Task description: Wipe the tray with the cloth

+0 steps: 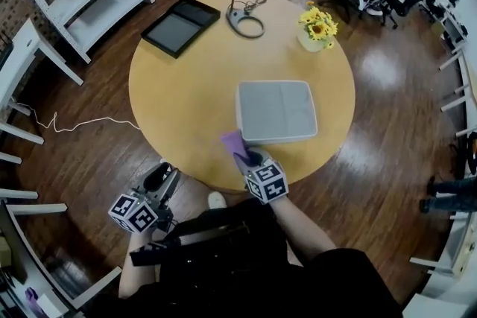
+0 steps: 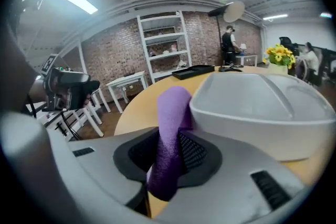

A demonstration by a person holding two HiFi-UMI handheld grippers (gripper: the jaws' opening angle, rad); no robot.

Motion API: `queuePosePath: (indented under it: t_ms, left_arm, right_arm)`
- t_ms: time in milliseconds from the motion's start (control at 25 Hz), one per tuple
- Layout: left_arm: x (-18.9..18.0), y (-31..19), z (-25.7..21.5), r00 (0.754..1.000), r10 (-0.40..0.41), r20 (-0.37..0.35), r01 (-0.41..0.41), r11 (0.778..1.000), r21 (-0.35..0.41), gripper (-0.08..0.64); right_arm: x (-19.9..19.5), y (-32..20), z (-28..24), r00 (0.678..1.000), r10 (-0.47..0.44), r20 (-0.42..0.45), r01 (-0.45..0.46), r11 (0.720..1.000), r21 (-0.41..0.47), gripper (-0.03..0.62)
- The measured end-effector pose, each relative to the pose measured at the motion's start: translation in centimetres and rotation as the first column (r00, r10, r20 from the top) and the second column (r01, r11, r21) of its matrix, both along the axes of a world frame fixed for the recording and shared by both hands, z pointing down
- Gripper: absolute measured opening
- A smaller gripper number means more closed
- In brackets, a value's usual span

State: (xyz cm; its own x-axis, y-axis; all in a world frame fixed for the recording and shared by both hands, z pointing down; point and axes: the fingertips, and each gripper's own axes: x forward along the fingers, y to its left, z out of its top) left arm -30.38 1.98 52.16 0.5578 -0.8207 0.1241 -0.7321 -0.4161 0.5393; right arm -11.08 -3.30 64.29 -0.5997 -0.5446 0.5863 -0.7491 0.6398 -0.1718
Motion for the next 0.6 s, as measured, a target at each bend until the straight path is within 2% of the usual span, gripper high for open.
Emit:
queuePosePath:
  t_ms: [160,320,600]
  left_arm:
    - [1.0,-0.6,-0.1,0.999,0.032,0.008,-0.032,0.999,-0.01,0.161]
    - [2.4,-1.0,-0.5,0.998,0.068,0.015,-0.068,0.998,-0.011,0.161]
    - [4.8,-1.5,-0.7,0.993,0.107,0.041,-0.108,0.994,-0.001,0.161]
  right_arm:
    - [3.5,-1.0,-0.1,0.995,0.095,0.008,-0.095,0.992,0.088,0.089]
    - [4.6,-1.0,-0.7,0.993,0.112,-0.045,-0.101,0.975,0.199,0.089]
    - [9.8,-1.4,-0.3,0.977,0.21,0.028,-0.212,0.959,0.189,0.089]
